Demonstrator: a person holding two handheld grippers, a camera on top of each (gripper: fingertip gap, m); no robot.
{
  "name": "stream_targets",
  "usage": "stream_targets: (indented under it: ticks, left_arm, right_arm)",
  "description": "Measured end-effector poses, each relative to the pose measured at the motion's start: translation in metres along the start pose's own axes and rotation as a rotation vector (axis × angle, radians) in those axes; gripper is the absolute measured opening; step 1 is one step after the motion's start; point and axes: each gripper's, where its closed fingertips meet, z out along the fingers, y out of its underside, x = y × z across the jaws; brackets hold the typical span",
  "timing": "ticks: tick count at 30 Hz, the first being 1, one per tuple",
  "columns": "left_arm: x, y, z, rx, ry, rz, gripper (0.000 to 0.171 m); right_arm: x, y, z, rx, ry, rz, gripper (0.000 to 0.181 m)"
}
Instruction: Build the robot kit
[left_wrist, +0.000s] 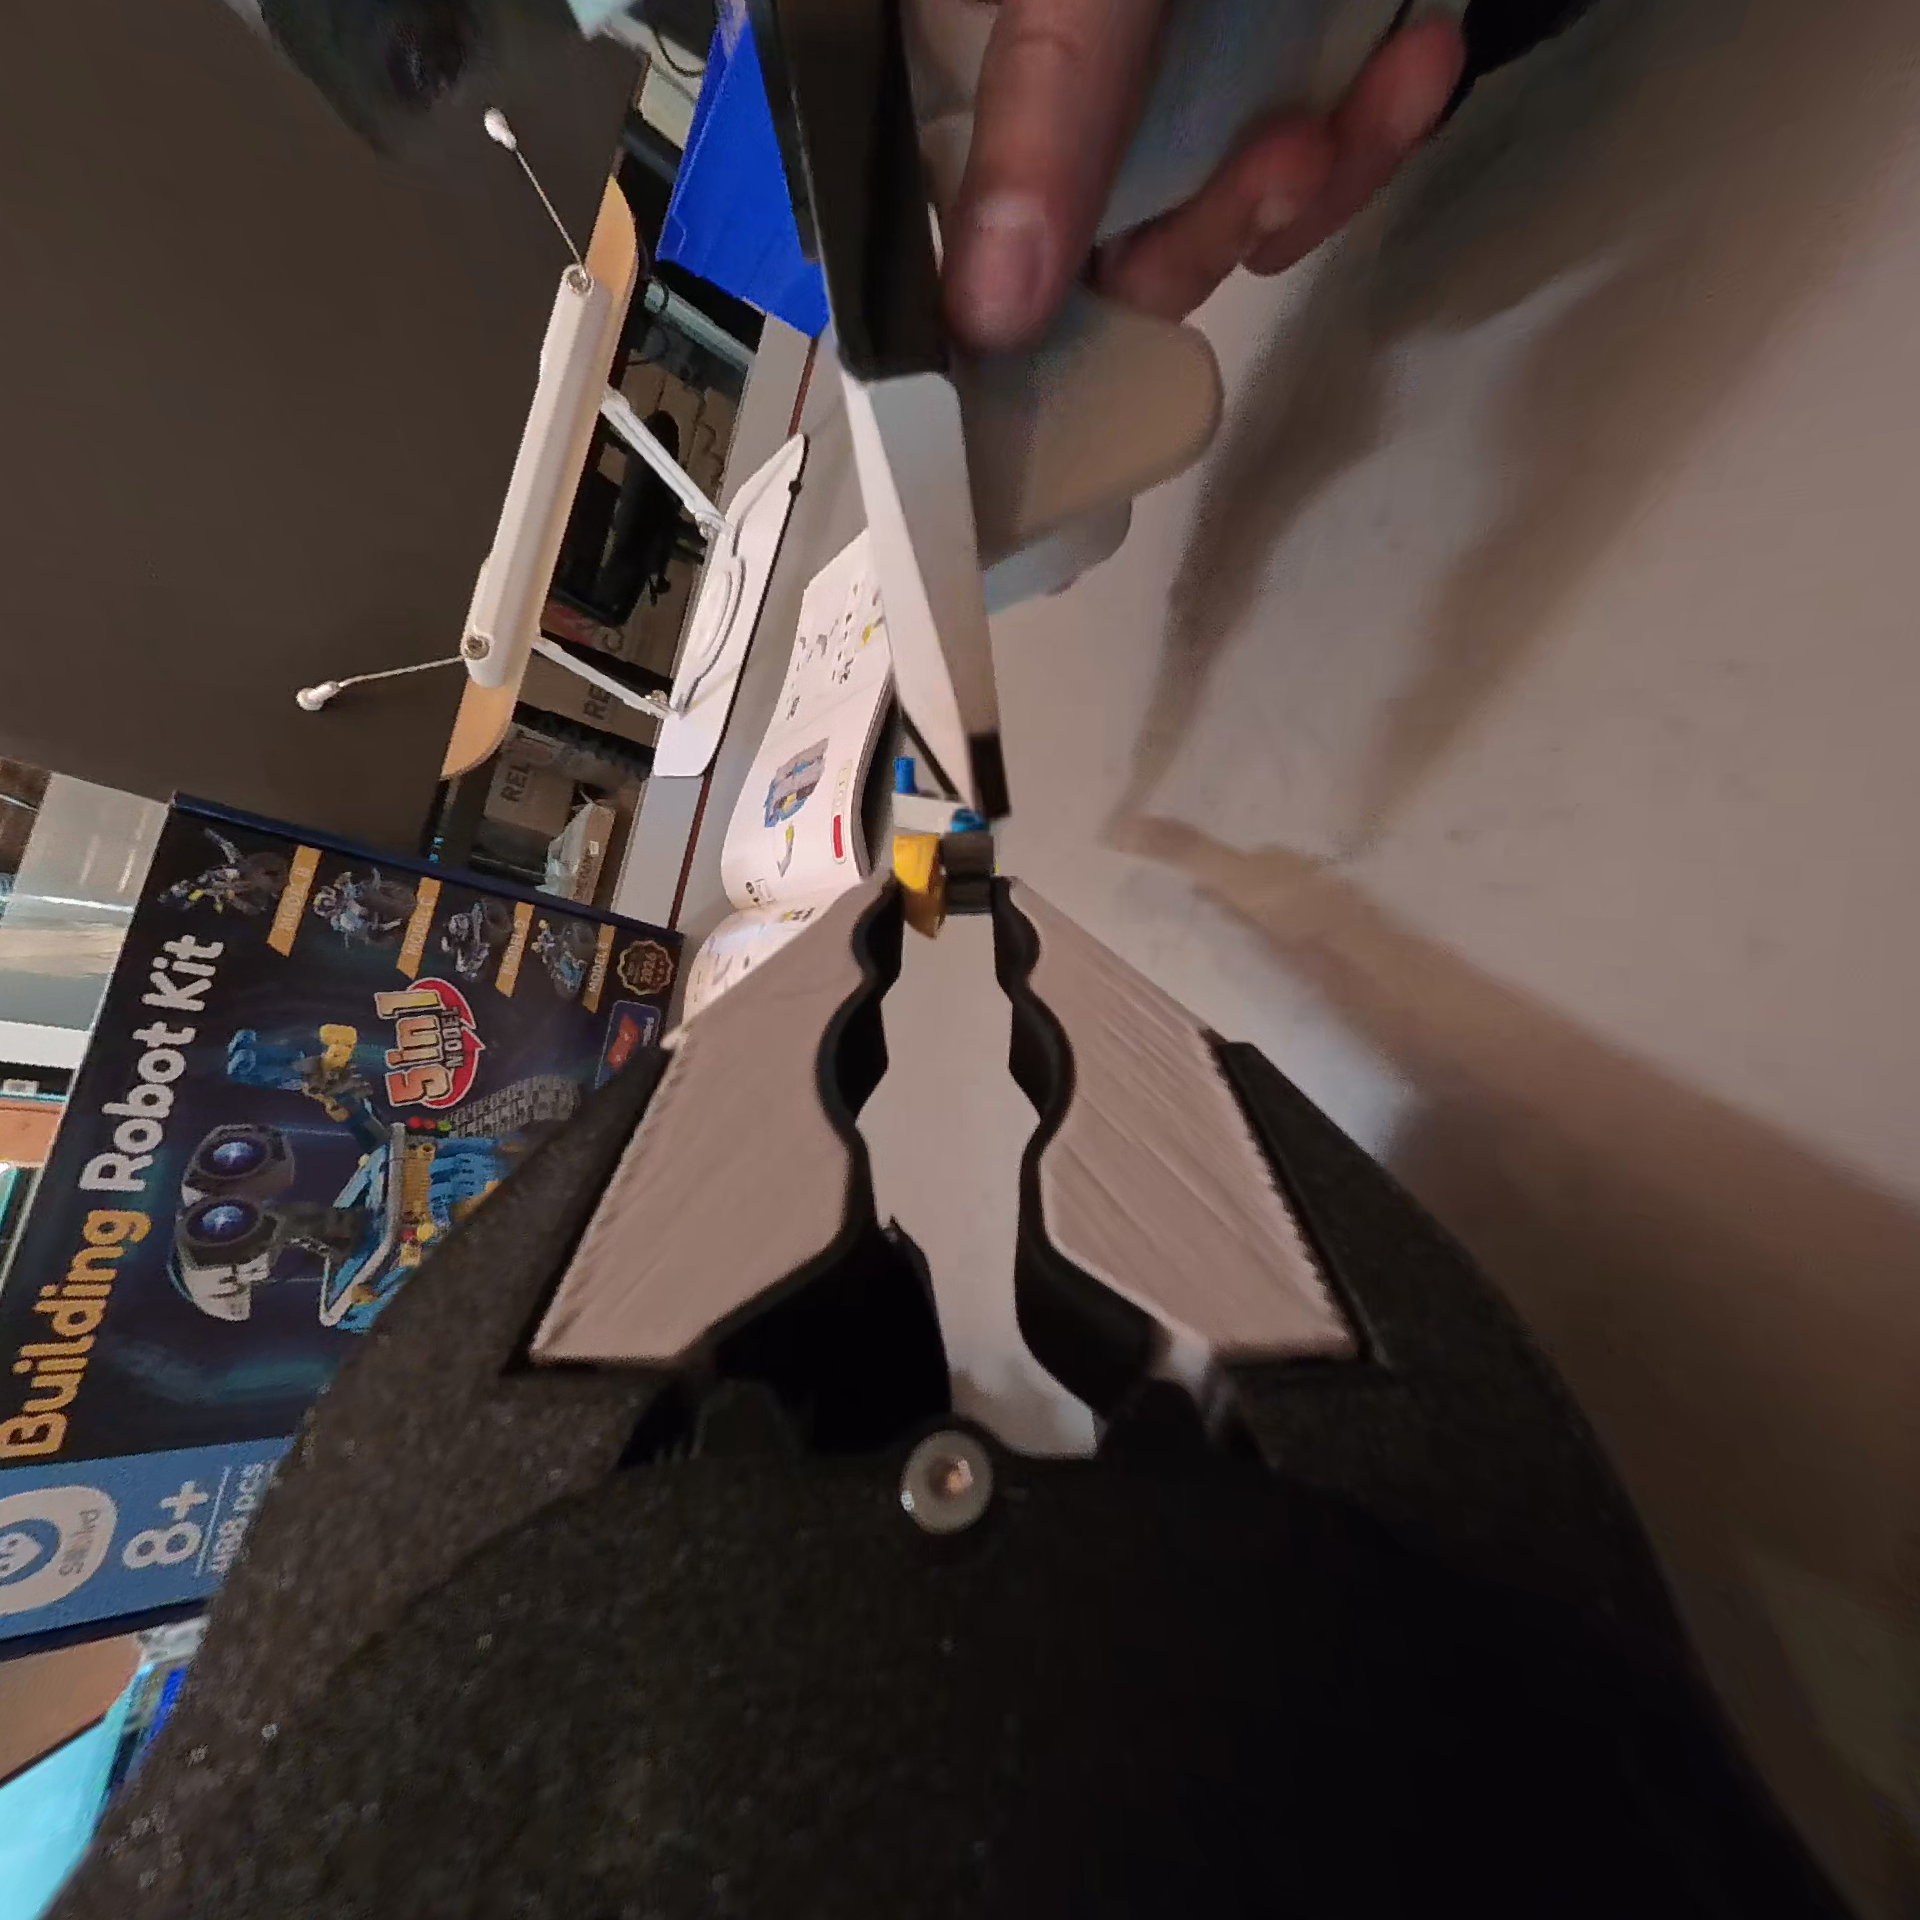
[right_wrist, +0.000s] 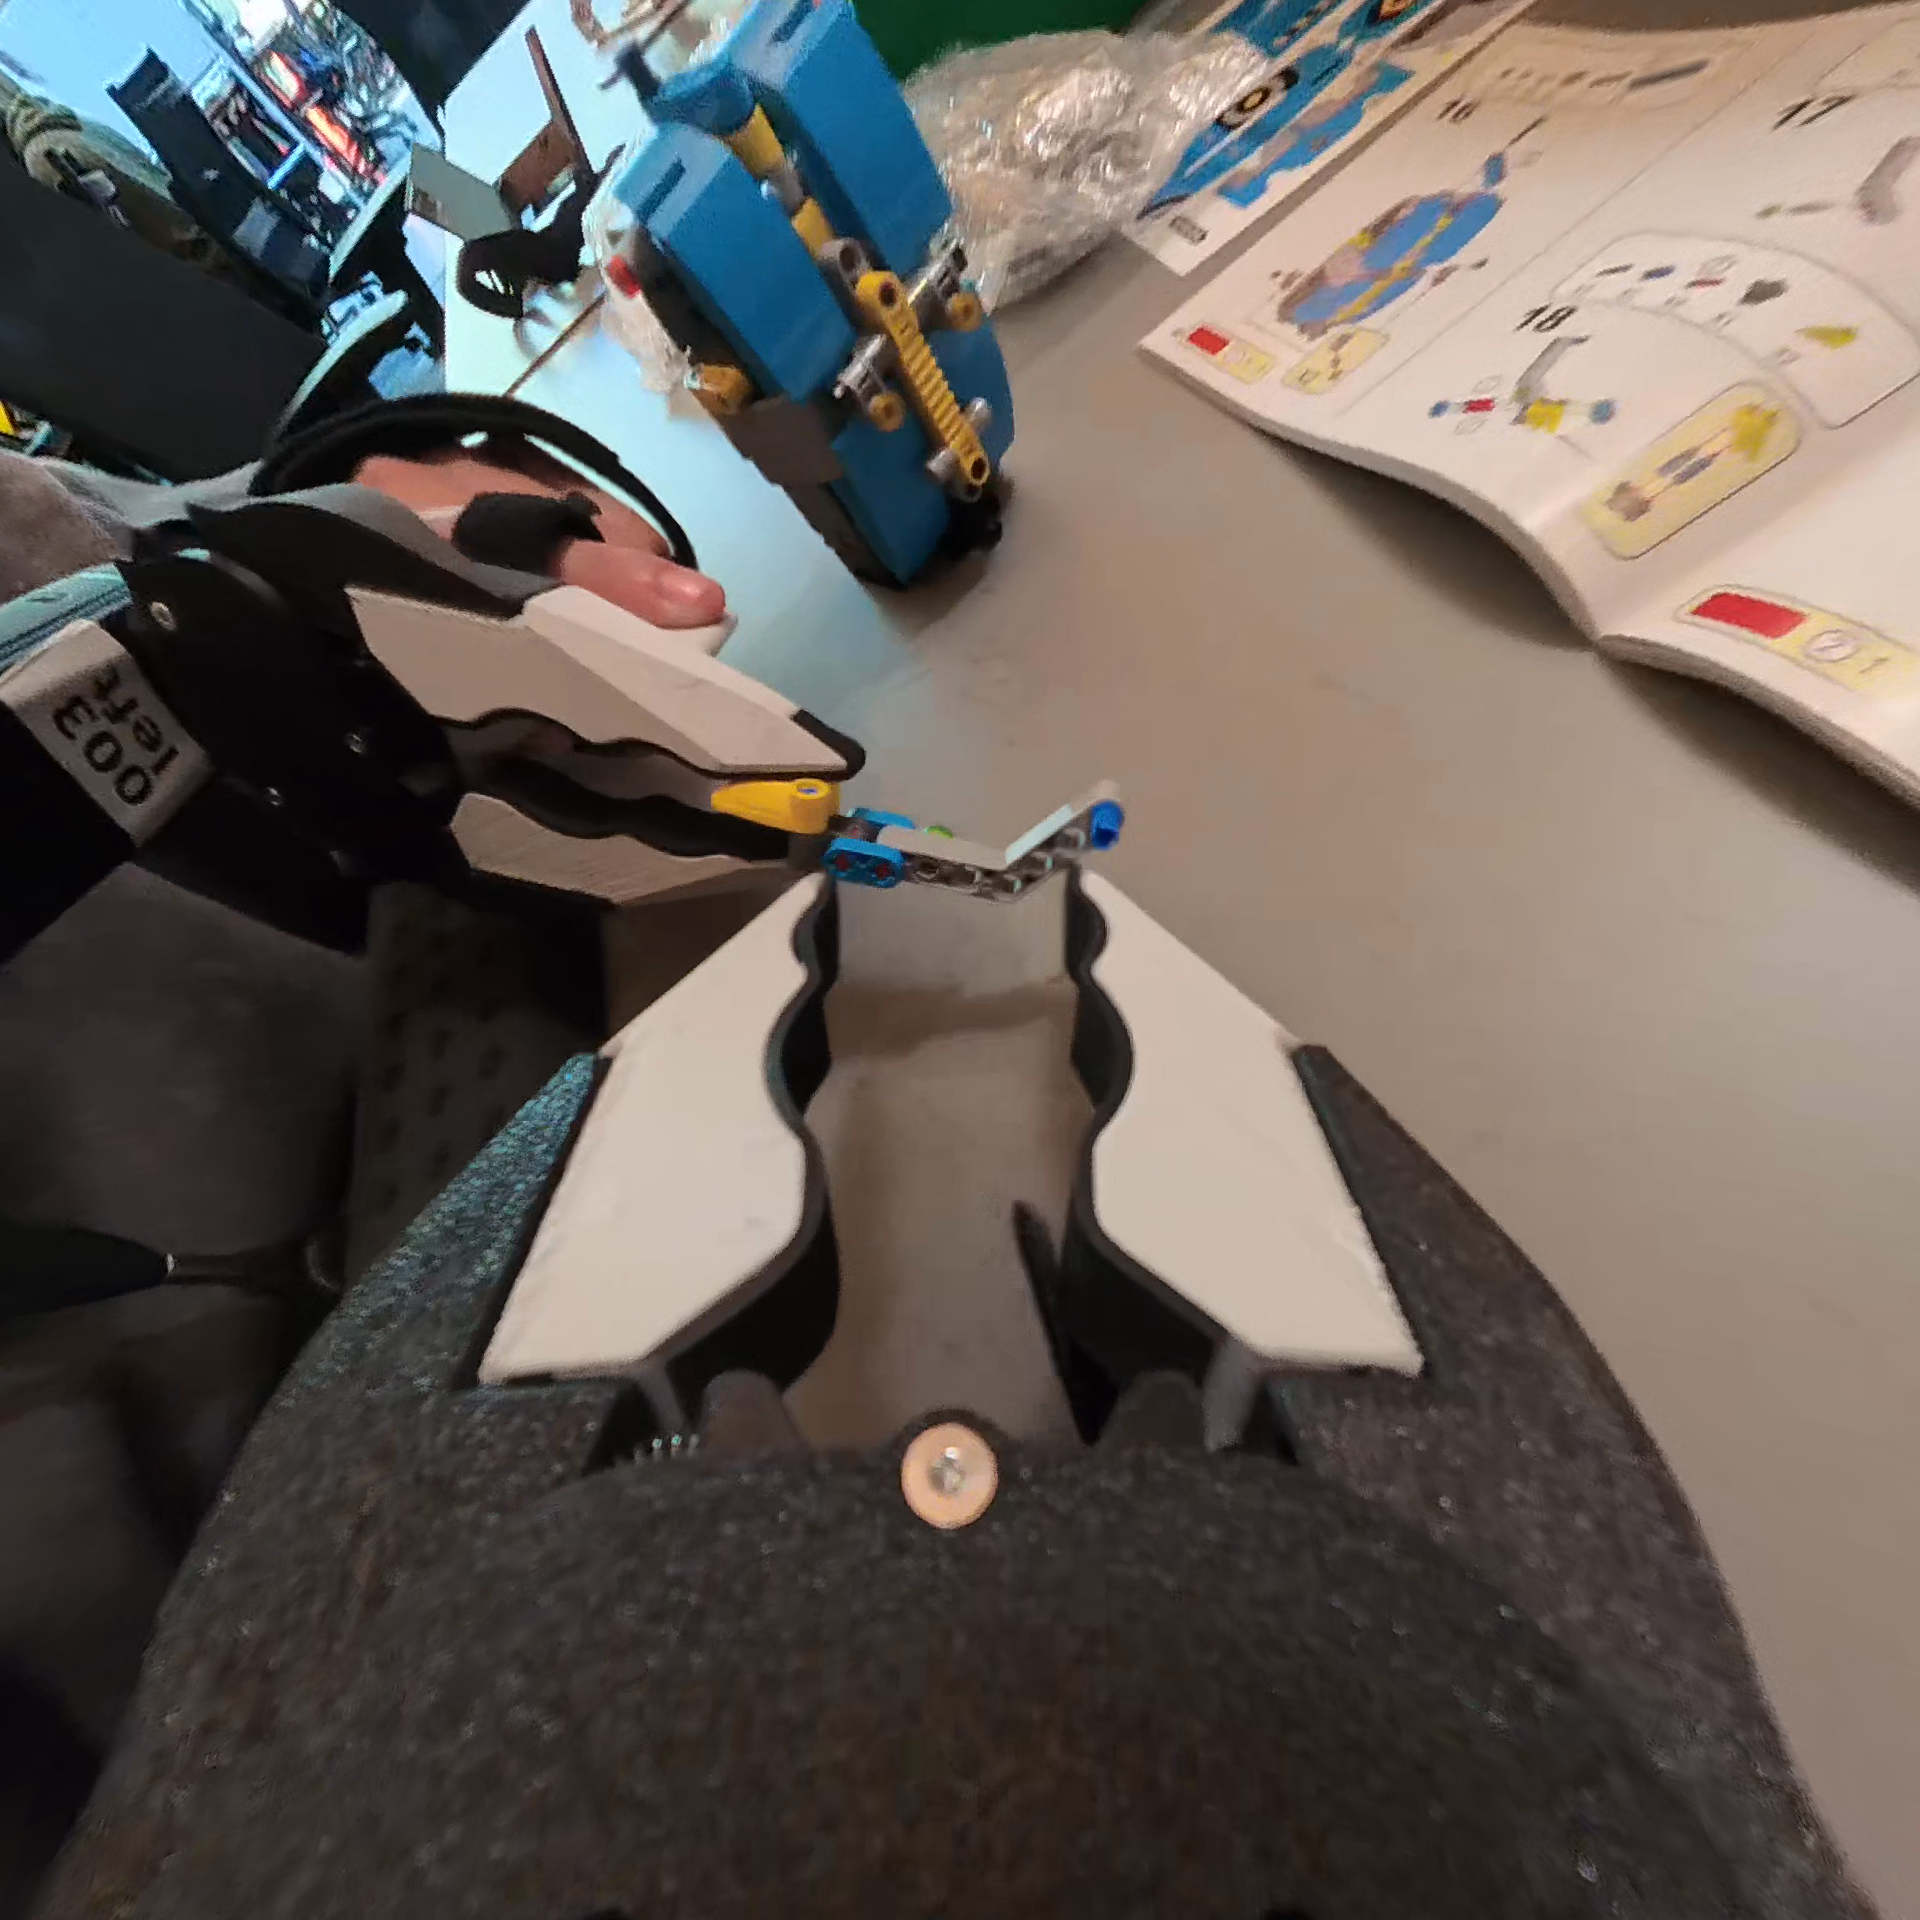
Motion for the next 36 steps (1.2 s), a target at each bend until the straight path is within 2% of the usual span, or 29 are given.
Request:
stream_targets:
  ticks: [4, 9, 13, 16, 20, 23, 26, 31, 33, 36]
  left_arm:
    - [0.006, -0.003, -0.001, 0.011, 0.018, 0.025, 0.016]
    - [0.007, -0.006, -0.002, 0.023, 0.014, 0.051, 0.016]
    - [0.01, -0.004, -0.001, 0.01, 0.023, 0.061, 0.016]
    - [0.009, -0.009, -0.004, 0.031, 0.005, 0.082, 0.016]
    - [0.013, -0.016, -0.007, 0.049, -0.011, 0.137, 0.016]
    - [0.017, -0.014, -0.006, 0.04, 0.004, 0.147, 0.016]
    - [0.022, -0.014, -0.005, 0.046, 0.039, 0.125, 0.016]
    - [0.026, -0.008, -0.002, 0.019, 0.06, 0.139, 0.016]
    - [0.026, -0.003, 0.001, -0.005, 0.07, 0.12, 0.016]
    - [0.02, 0.005, 0.003, -0.037, 0.072, 0.052, 0.016]
  right_arm:
    - [-0.011, 0.008, 0.014, -0.037, -0.045, -0.022, 0.063]
    - [-0.013, 0.01, 0.011, -0.054, -0.092, 0.021, 0.058]
    - [-0.003, -0.008, -0.006, 0.039, -0.054, 0.012, 0.051]
    - [-0.007, -0.009, -0.003, 0.061, -0.132, 0.102, 0.061]
    - [-0.028, -0.015, 0.002, 0.092, -0.339, 0.259, 0.07]
    - [-0.028, -0.015, 0.001, 0.092, -0.404, 0.343, 0.076]
    - [-0.032, -0.008, 0.007, 0.055, -0.407, 0.327, 0.081]
    - [-0.033, 0.0, 0.013, -0.002, -0.35, 0.24, 0.073]
    - [-0.024, 0.004, 0.013, -0.021, -0.281, 0.214, 0.07]
    - [-0.008, 0.011, 0.01, -0.051, -0.127, 0.097, 0.055]
